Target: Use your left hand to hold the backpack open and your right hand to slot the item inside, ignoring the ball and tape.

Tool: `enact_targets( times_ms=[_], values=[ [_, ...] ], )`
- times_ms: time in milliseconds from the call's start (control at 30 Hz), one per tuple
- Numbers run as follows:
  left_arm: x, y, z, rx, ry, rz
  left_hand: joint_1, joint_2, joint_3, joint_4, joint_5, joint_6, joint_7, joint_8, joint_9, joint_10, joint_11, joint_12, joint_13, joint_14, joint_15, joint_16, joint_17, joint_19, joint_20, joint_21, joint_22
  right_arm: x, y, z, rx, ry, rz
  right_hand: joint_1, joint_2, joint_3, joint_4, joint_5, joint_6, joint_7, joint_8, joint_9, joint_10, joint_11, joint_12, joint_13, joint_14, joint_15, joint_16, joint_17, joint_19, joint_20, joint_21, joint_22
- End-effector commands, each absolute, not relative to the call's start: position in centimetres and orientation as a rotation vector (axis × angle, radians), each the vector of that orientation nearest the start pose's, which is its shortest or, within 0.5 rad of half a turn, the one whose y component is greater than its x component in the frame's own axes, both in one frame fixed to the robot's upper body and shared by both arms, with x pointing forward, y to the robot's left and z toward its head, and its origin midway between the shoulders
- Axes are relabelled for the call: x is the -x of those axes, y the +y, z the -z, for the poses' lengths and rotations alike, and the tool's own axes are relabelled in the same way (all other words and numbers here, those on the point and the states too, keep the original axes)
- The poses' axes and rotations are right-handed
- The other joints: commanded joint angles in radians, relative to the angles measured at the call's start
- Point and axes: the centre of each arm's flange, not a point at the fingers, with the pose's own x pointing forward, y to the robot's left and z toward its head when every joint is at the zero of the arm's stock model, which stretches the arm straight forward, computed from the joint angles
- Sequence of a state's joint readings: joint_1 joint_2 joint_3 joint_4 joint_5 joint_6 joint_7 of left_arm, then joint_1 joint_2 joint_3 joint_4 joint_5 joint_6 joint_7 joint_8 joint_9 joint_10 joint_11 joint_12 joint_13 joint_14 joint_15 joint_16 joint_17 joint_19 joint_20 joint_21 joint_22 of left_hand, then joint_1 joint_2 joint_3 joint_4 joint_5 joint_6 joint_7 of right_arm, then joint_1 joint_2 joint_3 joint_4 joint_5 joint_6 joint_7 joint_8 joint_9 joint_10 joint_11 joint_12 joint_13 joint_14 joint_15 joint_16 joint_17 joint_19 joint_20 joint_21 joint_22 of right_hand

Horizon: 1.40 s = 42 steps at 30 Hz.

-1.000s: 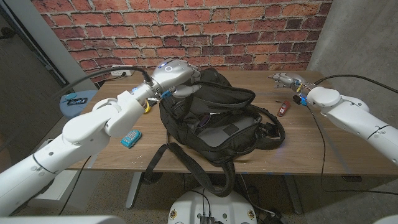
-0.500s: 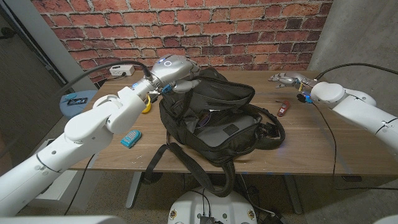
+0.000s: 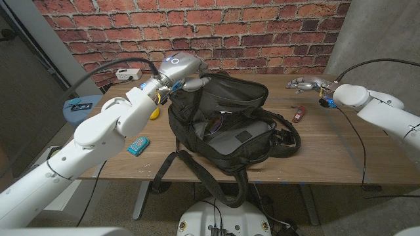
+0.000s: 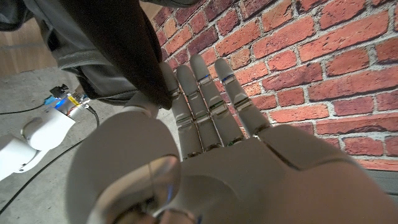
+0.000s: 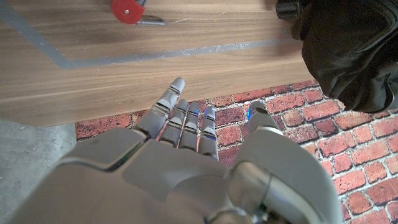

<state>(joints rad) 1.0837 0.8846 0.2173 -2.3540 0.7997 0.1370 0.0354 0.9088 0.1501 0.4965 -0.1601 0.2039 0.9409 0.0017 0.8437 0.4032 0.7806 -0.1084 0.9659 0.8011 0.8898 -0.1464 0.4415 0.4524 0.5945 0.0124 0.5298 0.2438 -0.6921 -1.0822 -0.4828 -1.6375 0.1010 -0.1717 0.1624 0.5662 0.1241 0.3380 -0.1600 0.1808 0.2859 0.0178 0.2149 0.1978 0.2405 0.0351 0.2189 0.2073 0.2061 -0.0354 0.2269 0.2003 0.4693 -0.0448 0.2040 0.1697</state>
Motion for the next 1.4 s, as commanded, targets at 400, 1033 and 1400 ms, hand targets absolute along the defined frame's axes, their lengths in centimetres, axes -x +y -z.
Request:
enact_targets(
  times_ms=[400, 1033, 1400],
  values=[
    [-43.4, 21.8, -12.1, -1.35, -1.023, -0.32, 0.012, 0.004, 0.008, 0.001, -0.002, -0.008, 0.006, 0.008, -0.002, -0.001, 0.006, 0.008, 0.0, 0.012, -0.002, -0.002, 0.012, -0.007, 0.001, 0.015, 0.002, -61.3, -38.8, -7.5, 1.337, -0.307, -0.056, 0.03, -0.002, -0.006, -0.006, 0.006, 0.034, -0.005, 0.009, 0.003, 0.031, -0.014, 0.01, 0.007, 0.037, -0.019, 0.011, -0.002, 0.038, -0.015, 0.009, 0.002],
    [-44.6, 22.1, -12.2, -1.284, -0.977, -0.298, 0.015, 0.003, 0.008, 0.001, -0.002, -0.013, 0.007, 0.014, -0.005, -0.002, 0.008, 0.011, -0.003, 0.016, -0.004, -0.004, 0.022, -0.012, 0.0, 0.028, 0.004, -61.0, -39.6, -7.7, 1.51, -0.303, -0.06, 0.061, -0.015, -0.006, -0.013, 0.008, 0.064, -0.008, 0.014, 0.003, 0.062, -0.018, 0.014, 0.007, 0.068, -0.027, 0.015, -0.005, 0.076, -0.013, 0.014, 0.001],
    [-45.1, 21.7, -12.1, -1.291, -0.967, -0.3, 0.015, 0.002, 0.007, 0.002, -0.002, -0.015, 0.007, 0.016, -0.006, -0.004, 0.009, 0.011, -0.004, 0.018, -0.003, -0.006, 0.024, -0.016, -0.001, 0.034, 0.005, -61.1, -39.4, -7.8, 1.714, -0.32, -0.098, 0.077, -0.029, -0.008, -0.016, 0.008, 0.078, -0.016, 0.016, 0.003, 0.075, -0.026, 0.015, 0.006, 0.088, -0.037, 0.018, -0.007, 0.096, -0.015, 0.016, 0.001]
  ],
)
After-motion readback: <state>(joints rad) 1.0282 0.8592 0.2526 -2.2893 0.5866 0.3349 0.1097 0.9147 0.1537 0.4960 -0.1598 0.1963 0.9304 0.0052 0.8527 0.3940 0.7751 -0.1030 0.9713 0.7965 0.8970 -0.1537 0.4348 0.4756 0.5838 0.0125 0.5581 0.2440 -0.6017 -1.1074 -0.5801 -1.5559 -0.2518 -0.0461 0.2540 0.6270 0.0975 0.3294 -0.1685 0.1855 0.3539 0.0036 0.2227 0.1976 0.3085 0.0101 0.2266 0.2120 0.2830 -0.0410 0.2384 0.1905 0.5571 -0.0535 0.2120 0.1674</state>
